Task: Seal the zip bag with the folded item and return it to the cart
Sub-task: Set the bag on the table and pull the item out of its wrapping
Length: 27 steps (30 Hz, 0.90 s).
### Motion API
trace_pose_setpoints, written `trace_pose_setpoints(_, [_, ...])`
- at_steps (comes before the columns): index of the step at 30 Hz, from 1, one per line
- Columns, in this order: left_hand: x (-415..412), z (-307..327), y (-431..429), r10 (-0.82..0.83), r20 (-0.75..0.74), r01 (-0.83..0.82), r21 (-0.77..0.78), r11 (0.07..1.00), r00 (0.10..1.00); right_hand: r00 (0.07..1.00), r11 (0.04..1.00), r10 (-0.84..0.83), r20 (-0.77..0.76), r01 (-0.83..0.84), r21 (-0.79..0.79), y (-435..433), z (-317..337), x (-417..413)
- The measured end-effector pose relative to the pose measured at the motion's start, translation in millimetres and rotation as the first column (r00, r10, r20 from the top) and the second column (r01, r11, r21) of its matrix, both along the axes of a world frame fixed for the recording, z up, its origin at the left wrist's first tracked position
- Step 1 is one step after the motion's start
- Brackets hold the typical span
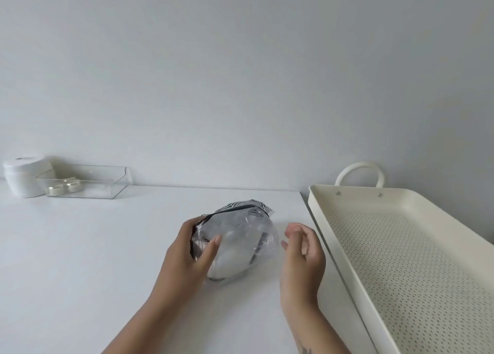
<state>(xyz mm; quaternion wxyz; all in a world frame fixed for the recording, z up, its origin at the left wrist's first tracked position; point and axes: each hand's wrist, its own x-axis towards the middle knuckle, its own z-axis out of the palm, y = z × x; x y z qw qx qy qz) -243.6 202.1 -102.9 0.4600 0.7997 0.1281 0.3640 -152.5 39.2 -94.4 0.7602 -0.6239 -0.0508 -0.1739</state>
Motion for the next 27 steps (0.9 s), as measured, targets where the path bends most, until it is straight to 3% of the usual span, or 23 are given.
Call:
trace_pose_setpoints(14, [8, -4, 15, 0.014, -0.022, -0.016, -0.065, 0.998, 1.0, 0.936, 0.916, 0.338, -0.095, -0.351, -0.195, 5, -5, 15])
trace_pose_setpoints(18, [6, -3, 14, -0.023, -0.008, 0.022, -0.137, 0.99, 1.0, 0.855, 0.827, 0.496, -0.152, -0.519, -0.217, 4, -6, 18])
trace_pose_setpoints(24, [5, 1, 22, -0.114, -0.032, 0.093, -0.38, 0.92, 0.993, 0.684, 0.673, 0.702, -0.198, -0.728, -0.129, -1, -6, 22])
trace_pose_setpoints(27, [5, 1, 25, -0.076, -0.054, 0.05, -0.376, 0.925, 0.996, 0.682, 0.666, 0.711, -0.171, -0.731, -0.149, 0, -8, 22])
